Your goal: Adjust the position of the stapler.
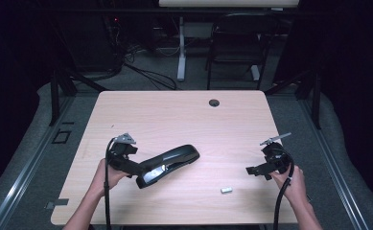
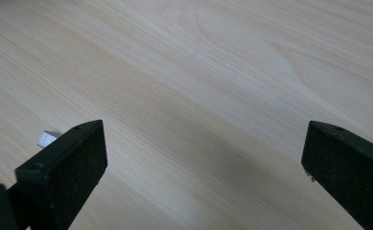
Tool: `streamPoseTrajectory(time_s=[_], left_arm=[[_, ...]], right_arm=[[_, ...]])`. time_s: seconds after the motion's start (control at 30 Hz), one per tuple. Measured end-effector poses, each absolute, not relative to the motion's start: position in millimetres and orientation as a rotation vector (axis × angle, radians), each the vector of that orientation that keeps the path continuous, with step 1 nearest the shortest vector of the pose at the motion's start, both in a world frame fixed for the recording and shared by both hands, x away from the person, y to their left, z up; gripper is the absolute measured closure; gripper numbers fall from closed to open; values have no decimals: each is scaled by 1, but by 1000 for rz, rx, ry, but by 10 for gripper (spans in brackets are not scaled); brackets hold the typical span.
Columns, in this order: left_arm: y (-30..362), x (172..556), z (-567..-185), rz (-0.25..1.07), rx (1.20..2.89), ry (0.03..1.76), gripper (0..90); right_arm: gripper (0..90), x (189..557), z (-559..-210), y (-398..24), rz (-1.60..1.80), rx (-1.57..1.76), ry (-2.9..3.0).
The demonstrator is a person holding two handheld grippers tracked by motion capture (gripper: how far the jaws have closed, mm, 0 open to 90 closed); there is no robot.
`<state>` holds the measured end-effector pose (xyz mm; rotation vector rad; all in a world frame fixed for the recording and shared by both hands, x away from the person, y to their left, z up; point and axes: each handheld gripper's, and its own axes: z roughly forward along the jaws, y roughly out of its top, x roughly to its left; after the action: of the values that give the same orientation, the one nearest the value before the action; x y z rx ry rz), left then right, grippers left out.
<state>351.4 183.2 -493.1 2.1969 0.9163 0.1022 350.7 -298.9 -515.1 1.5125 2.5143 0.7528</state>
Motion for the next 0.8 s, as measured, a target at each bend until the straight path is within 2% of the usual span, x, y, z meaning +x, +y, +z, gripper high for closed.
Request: streamPoseTrajectory(time_s=[0.1, 0.13, 0.2, 0.47, 0.5, 0.67, 0.7, 0.8], left_arm=[[177, 350, -495, 79, 2214, 890, 27], [176, 350, -497, 67, 2223, 875, 162], [171, 349, -501, 59, 2259, 864, 175], [169, 348, -502, 80, 2250, 886, 364], [170, 348, -502, 84, 2241, 886, 395], [171, 347, -503, 100, 2225, 880, 479], [171, 346, -502, 117, 2227, 879, 532], [170, 346, -502, 134, 2241, 870, 533]], right_arm=[[14, 352, -517, -297, 748, 1517, 2526], [14, 352, -519, -296, 741, 1529, 2526], [16, 352, -518, -295, 737, 1524, 2535], [24, 352, -519, -294, 723, 1517, 2543], [52, 352, -519, -293, 714, 1524, 2536], [56, 351, -518, -293, 706, 1520, 2535], [56, 351, -518, -293, 704, 1520, 2537], [57, 351, -517, -294, 695, 1516, 2541]])
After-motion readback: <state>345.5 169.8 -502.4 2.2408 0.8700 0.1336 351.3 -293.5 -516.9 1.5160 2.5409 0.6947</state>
